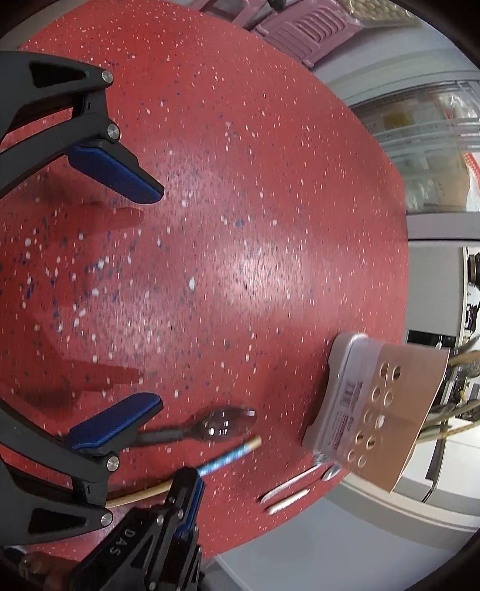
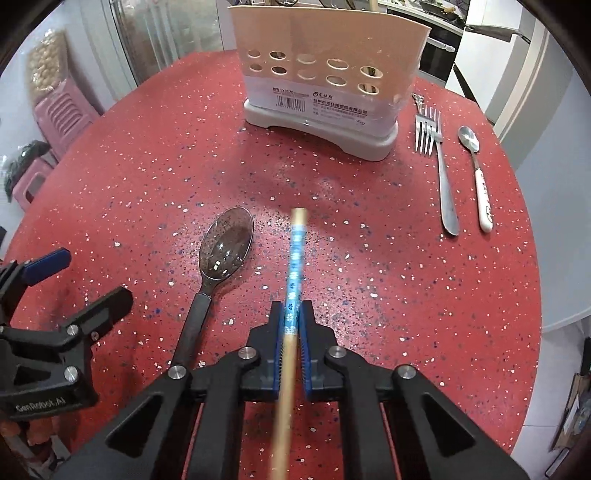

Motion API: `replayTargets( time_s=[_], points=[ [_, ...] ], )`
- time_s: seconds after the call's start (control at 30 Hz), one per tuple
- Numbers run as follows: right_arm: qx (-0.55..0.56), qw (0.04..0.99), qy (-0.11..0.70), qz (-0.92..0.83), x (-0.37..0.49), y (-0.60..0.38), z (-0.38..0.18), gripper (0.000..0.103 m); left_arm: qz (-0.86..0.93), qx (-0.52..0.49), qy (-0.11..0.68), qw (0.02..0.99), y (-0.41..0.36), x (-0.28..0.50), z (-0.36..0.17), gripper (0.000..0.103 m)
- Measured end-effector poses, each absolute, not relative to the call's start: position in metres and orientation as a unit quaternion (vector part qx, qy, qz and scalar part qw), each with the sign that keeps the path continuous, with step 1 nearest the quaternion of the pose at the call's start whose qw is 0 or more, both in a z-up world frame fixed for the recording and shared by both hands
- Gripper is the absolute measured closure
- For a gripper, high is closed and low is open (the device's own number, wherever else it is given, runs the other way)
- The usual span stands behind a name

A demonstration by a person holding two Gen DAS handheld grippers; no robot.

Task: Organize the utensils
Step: 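Close the right tool on the blue patterned chopstick while the left tool grasps the dark spoon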

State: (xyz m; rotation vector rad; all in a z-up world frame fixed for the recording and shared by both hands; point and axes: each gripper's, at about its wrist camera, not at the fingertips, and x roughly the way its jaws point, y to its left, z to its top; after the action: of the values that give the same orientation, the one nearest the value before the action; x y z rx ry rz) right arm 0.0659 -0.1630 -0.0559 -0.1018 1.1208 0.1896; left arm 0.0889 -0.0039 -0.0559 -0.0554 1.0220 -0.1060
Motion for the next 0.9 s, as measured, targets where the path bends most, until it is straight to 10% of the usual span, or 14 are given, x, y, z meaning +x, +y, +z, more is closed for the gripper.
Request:
replayTargets(
  time_s=[0.53, 0.8, 0.9],
  points=[
    [0.041, 0.849, 0.513, 0.119, 0.062, -0.205, -0.049, 0.095, -0.102, 0.042, 0.521, 0.846, -0.073, 0.104, -0.059, 0.000],
    [0.074, 0.849, 0.506, 0.129, 0.060, -0.220, -0.046, 0.095, -0.126, 0.070, 0.544, 0.826, -0.091, 0.115, -0.054, 0.018],
    [0.079, 0.851, 0.503, 0.131, 0.059, -0.223, -0.045, 0.095, -0.136, 0.077, 0.543, 0.825, -0.097, 0.118, -0.051, 0.051]
  ],
)
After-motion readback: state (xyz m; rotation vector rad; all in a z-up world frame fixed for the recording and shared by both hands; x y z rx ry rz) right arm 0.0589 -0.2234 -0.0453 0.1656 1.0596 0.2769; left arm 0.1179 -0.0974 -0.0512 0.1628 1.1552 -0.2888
